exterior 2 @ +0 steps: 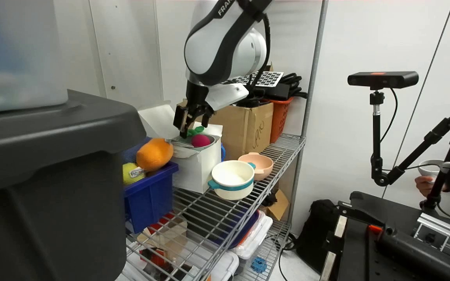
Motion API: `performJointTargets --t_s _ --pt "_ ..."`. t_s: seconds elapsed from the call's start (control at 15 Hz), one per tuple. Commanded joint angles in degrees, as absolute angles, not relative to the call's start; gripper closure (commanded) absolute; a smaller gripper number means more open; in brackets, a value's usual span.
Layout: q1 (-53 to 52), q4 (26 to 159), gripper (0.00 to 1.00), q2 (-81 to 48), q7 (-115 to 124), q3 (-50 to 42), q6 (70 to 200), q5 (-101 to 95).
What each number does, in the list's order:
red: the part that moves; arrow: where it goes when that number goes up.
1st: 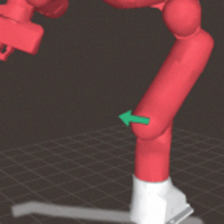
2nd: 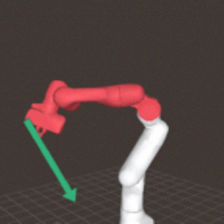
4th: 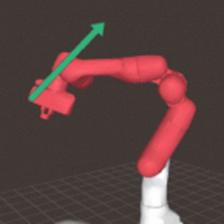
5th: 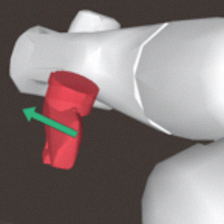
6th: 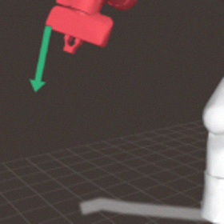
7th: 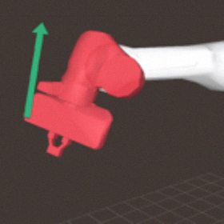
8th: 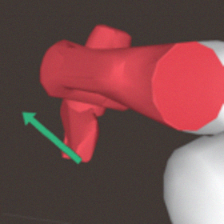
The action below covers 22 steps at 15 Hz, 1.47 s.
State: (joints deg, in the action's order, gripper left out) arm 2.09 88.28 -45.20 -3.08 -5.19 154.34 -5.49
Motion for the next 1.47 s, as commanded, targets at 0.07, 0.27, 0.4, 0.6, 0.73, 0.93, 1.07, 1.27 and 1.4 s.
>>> performJointTargets --t_s 0.07,0.27,0.4,0.6,0.73,0.93,1.07,1.27,1.4 --pt "2.2 86.6 0.0 -46.6 -2.3 -5.7 153.7 -5.9" --pt "2.1 87.0 0.0 -46.9 -2.2 -5.9 154.0 -6.0" --pt "2.1 87.1 0.0 -47.1 -2.2 -5.9 154.0 -6.0" --pt "2.2 87.3 0.0 -47.4 -2.3 -6.0 154.1 -6.1" --pt "2.2 87.3 0.0 -47.5 -2.3 -6.0 154.0 -6.1" --pt "2.2 87.5 0.02 -47.7 -2.3 -6.1 154.1 -6.1" --pt "2.2 87.5 0.05 -47.7 -2.3 -6.2 154.1 -6.1" --pt "2.2 87.4 0.39 -47.7 -2.2 -6.4 154.2 -6.1" --pt "2.1 87.3 0.55 -47.5 -2.1 -6.7 154.2 -6.2"
